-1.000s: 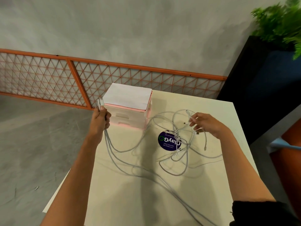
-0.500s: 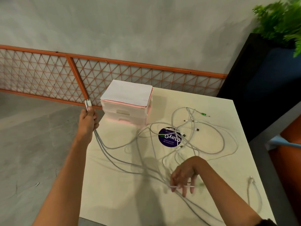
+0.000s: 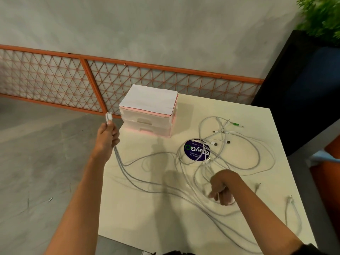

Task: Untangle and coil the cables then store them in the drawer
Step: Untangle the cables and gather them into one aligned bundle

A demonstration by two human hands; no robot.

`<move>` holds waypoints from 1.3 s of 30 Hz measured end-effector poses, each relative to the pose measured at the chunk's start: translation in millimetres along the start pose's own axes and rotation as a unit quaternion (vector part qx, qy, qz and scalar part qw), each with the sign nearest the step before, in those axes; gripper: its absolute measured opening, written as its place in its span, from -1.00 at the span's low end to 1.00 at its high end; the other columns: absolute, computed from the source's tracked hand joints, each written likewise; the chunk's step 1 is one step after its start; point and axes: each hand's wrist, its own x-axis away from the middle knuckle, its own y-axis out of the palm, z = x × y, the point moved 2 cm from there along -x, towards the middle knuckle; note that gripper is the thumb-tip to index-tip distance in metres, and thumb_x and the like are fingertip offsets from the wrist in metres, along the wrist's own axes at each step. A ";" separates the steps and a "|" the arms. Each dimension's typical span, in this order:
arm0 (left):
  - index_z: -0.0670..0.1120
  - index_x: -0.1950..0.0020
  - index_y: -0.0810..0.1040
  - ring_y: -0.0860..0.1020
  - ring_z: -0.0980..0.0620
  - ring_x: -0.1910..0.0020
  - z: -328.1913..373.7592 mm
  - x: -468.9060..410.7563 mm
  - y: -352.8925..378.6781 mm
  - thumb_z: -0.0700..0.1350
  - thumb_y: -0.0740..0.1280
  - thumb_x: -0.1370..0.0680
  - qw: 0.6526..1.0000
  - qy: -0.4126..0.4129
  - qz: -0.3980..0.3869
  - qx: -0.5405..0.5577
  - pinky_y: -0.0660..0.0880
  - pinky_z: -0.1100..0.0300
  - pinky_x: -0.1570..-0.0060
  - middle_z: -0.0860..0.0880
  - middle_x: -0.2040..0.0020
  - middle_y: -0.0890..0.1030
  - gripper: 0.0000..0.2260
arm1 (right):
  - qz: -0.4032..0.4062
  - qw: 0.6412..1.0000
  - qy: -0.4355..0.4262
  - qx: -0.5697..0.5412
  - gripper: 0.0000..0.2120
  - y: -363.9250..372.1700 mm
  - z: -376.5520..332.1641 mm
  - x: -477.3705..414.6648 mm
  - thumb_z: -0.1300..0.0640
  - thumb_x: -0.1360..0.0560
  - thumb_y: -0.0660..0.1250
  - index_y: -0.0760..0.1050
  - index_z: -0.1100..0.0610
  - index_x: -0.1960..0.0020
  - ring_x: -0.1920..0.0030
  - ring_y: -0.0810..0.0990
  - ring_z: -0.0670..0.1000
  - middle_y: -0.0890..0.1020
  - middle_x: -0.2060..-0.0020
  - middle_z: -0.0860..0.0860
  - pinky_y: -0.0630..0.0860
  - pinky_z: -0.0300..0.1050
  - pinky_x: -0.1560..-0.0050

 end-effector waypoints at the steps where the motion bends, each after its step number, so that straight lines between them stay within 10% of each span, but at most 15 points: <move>1: -0.04 0.27 0.21 0.17 0.23 0.59 1.3 2.8 4.8 -0.10 0.04 -0.69 1.000 -0.008 -0.025 0.016 0.07 0.36 0.58 0.14 0.52 0.27 -0.69 | 0.037 0.997 -0.059 -0.035 -0.71 -7.8 -16.3 3.3 0.02 -0.59 0.24 0.50 0.24 0.11 0.28 0.62 0.04 0.68 0.13 0.21 0.59 -0.09 0.14; 4: -0.05 0.27 0.24 0.17 0.21 0.55 6.5 9.2 19.4 -0.12 0.04 -0.69 0.991 -0.022 -0.114 0.061 0.07 0.35 0.56 0.13 0.50 0.26 -0.69 | 0.180 0.920 -0.290 -0.195 -0.78 -24.3 -83.2 28.3 0.04 -0.54 0.33 0.47 0.20 -0.03 0.17 0.62 0.06 0.62 0.10 0.12 0.57 -0.20 0.24; 8: -0.06 0.21 0.31 0.17 0.21 0.54 17.0 18.3 32.3 -0.09 0.04 -0.67 0.976 -0.035 -0.194 0.091 0.11 0.39 0.60 0.11 0.48 0.24 -0.73 | 0.282 0.820 -0.469 -0.169 -0.44 -31.1 -166.1 52.1 -0.14 -0.50 0.33 0.28 0.00 -0.42 -0.35 0.38 -0.11 0.42 -0.35 -0.10 0.33 -0.19 -0.32; 14: -0.07 0.16 0.37 0.16 0.23 0.55 31.8 18.0 30.8 -0.08 0.03 -0.68 0.970 -0.021 -0.193 0.146 0.09 0.40 0.60 0.12 0.47 0.23 -0.74 | 0.258 0.756 -0.547 -0.252 -0.75 -8.2 -211.9 58.1 -0.01 -0.65 0.07 0.44 0.06 0.09 0.24 0.62 -0.01 0.57 0.34 -0.08 0.51 -0.03 0.03; 19: -0.06 0.14 0.39 0.17 0.22 0.56 39.1 5.1 8.3 -0.06 0.03 -0.68 0.975 -0.005 -0.146 0.168 0.10 0.38 0.60 0.12 0.47 0.24 -0.74 | 0.217 0.764 -0.531 -0.296 -0.60 12.4 -196.7 50.5 -0.11 -0.64 0.02 0.27 0.07 0.29 0.48 0.25 -0.12 0.27 0.47 -0.08 0.30 -0.22 0.40; 30: -0.02 0.17 0.35 0.19 0.19 0.57 27.1 -8.2 -12.0 -0.08 -0.01 -0.69 0.972 -0.013 0.001 0.236 0.07 0.34 0.55 0.13 0.51 0.26 -0.72 | 0.157 0.833 -0.488 -0.208 -0.58 21.3 -155.7 41.9 -0.16 -0.63 -0.01 0.33 0.11 0.21 0.48 0.39 -0.06 0.40 0.46 0.00 0.37 -0.26 0.30; 39: -0.07 0.09 0.46 0.50 0.19 0.43 -2.6 -6.4 -11.4 0.04 0.06 -0.66 0.931 -0.060 0.034 0.359 0.50 0.33 0.37 0.10 0.41 0.52 -0.70 | 0.310 0.802 -0.459 -0.225 -0.60 12.0 -156.8 48.4 -0.10 -0.65 -0.01 0.27 0.07 0.29 0.40 0.24 -0.09 0.31 0.45 -0.08 0.25 -0.21 0.27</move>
